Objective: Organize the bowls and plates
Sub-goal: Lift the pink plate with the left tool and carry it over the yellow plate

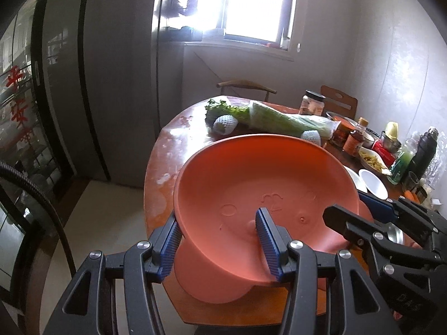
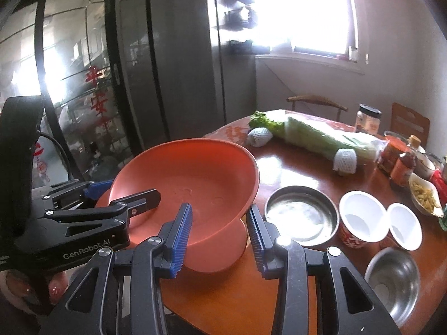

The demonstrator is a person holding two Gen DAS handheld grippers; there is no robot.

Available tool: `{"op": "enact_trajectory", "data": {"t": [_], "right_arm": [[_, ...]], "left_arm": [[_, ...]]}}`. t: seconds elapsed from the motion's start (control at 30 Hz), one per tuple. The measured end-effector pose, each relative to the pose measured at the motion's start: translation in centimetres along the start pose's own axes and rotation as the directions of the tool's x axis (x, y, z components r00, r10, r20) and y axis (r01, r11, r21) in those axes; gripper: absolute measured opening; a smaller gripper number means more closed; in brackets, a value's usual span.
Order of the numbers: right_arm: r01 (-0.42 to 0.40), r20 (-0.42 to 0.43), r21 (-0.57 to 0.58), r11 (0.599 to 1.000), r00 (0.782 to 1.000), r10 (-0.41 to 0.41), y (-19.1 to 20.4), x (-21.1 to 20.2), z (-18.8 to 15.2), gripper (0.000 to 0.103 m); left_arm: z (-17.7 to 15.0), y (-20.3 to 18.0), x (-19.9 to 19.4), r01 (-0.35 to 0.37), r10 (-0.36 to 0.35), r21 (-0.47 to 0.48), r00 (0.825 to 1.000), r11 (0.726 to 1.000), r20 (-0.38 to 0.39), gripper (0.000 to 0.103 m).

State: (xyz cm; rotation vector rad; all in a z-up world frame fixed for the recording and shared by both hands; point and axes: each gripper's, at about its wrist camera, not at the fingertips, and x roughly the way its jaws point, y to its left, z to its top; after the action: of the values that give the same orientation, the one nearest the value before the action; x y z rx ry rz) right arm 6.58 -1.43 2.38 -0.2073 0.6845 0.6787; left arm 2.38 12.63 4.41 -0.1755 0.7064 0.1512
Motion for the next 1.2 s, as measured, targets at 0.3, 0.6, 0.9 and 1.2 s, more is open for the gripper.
{"op": "enact_trajectory", "data": {"t": [0.3, 0.6, 0.9, 1.2], "right_arm": [[-0.017, -0.052, 0.01, 1.0, 0.999, 0.018, -0.3, 2.8, -1.3, 0.042], [-0.013, -0.103, 0.021, 1.0, 0.995, 0.015, -0.6, 5.0, -2.6, 0.043], [-0.01, -0.155, 0.034, 0.999, 0.988, 0.015, -0.8, 7.0, -4.0, 0.043], [-0.011, -0.185, 0.046, 0.999, 0.982, 0.019, -1.1, 8.2, -4.7, 0.043]], "left_arm": [[-1.1, 0.7, 2.2, -0.014, 0.014, -0.007, 0.999, 1.0, -0.039, 0.052], [-2.4, 1.0, 4.4, -0.024, 0.023, -0.005, 0.995, 1.0, -0.093, 0.052], [-3.5, 1.2, 6.3, -0.025, 0.024, -0.007, 0.99, 1.0, -0.139, 0.052], [-4.0, 1.1, 7.5, -0.043, 0.043, 0.004, 0.986, 0.999, -0.158, 0.052]]}}
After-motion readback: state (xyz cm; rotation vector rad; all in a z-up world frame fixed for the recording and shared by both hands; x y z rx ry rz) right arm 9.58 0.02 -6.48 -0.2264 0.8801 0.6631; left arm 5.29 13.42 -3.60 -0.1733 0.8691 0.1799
